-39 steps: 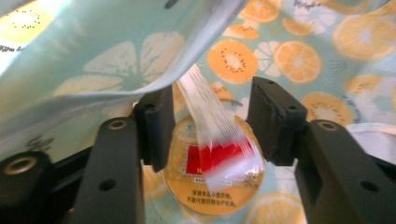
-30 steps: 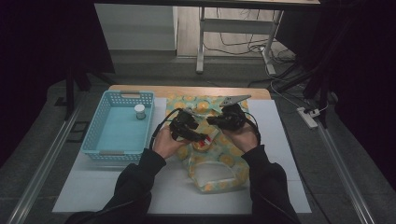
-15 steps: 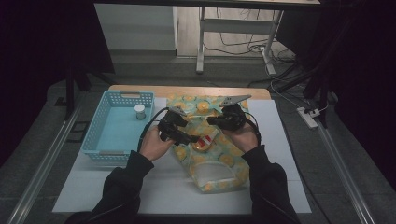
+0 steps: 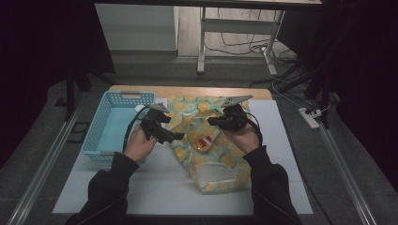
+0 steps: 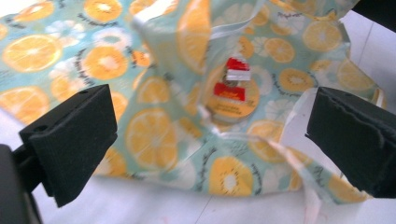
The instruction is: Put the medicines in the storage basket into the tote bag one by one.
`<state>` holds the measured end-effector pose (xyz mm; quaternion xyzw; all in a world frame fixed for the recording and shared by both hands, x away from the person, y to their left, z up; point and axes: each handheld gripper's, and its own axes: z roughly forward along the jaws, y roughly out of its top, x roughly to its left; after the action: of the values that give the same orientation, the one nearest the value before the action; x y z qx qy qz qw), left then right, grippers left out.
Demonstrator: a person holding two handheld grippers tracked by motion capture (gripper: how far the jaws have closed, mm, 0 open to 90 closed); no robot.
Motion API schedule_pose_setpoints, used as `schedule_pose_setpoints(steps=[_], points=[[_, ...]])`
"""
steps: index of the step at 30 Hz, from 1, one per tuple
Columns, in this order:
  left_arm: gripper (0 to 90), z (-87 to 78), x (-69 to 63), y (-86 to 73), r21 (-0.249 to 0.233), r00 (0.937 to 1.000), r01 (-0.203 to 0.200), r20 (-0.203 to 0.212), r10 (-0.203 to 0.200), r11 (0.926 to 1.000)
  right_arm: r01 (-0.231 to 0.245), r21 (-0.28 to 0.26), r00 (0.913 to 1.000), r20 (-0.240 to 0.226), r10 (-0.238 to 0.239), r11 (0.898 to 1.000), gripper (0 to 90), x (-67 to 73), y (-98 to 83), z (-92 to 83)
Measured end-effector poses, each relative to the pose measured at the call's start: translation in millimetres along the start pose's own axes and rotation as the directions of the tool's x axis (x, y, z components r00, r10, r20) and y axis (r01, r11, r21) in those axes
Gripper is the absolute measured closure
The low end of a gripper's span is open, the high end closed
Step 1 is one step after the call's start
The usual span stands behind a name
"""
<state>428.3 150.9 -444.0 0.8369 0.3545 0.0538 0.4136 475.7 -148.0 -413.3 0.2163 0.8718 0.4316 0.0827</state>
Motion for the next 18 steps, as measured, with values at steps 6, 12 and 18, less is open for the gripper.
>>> schedule_pose_setpoints(steps=[6, 12, 18], points=[[1.5, -13.5, 10.1, -7.8, 0.004, 0.9986, 0.019, -0.05, -0.019, 0.9998, 0.001, 0.0, 1.0, 0.0, -0.001, 1.0, 90.0, 0.5, 0.0, 0.3], [1.2, -25.0, 20.6, -13.6, -0.002, 0.9968, 0.049, -0.064, -0.049, 0.9988, 0.001, 0.0, 1.0, 0.001, -0.001, 1.0, 90.0, -0.1, 0.0, -0.6], [0.0, -36.1, 32.2, -20.2, -0.011, 0.9928, 0.067, -0.099, -0.068, 0.9977, 0.001, 0.002, 1.0, 0.002, -0.001, 1.0, 90.0, -0.6, -0.5, -0.4]])
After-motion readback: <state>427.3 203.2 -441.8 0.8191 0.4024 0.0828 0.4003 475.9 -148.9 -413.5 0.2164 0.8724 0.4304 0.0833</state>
